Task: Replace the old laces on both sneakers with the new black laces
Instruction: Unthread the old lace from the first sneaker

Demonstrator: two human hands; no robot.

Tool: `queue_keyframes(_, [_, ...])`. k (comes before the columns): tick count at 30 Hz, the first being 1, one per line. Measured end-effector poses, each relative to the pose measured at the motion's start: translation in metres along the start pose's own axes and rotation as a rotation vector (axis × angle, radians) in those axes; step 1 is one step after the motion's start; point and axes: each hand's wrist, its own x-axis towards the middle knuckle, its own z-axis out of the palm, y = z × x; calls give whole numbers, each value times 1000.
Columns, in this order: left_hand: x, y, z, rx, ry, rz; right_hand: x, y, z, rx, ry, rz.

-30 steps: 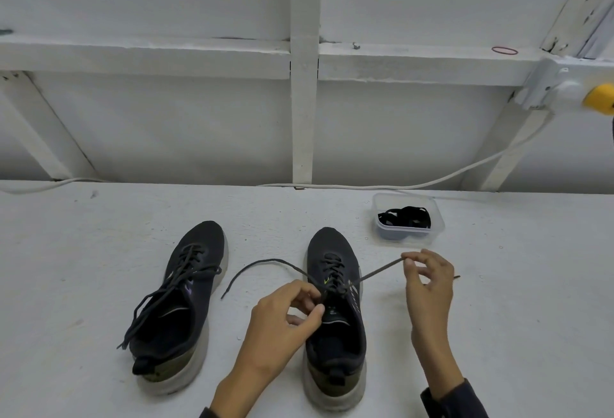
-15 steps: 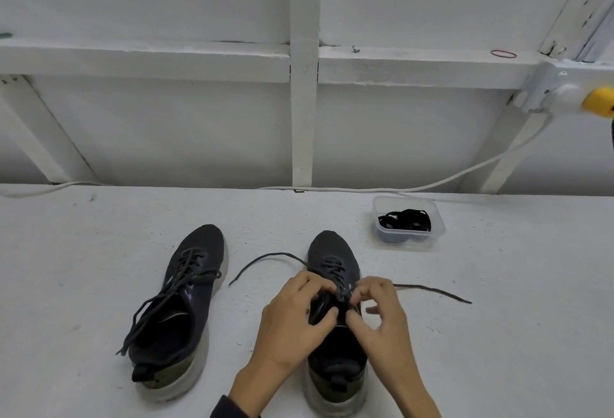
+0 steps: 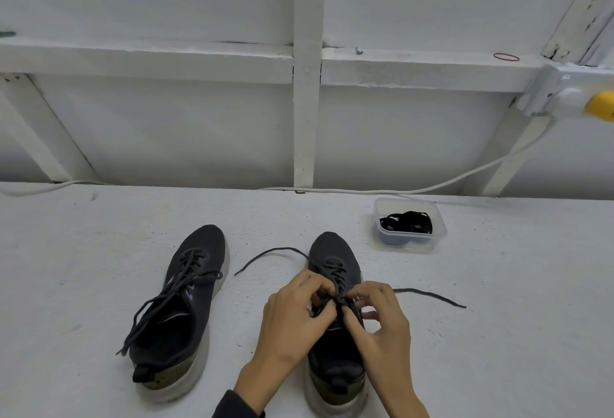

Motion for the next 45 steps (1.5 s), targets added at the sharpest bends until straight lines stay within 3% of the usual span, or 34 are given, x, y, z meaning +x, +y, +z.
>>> queue_keyframes(4, [0, -2, -2, -93, 5, -53, 0, 2, 2, 23, 11, -9])
queue_keyframes(9, [-4, 0, 3, -473, -26, -258, 1, 4, 4, 126, -17, 20])
queue_keyframes(18, [-4, -2, -4, -483, -81, -231, 14, 3, -8, 385, -103, 147])
queue_keyframes(23, [-5, -2, -3, -450, -59, -225, 33, 19, -16, 178, -246, 24])
queue_keyframes(29, [-5, -3, -4, -463, -44, -236, 61, 34, -34, 30, -150, 15])
queue_keyframes(34, [-3, -1, -2, -453, -44, -232, 59, 27, -33, 11, -493, -147])
queue_keyframes(40, [-3, -2, -4, -438, -54, -211, 67, 26, -28, 13, -322, -67])
queue_keyframes(45, [-4, -4, -4, -407, -58, -207, 75, 18, -34, 101, -26, 12])
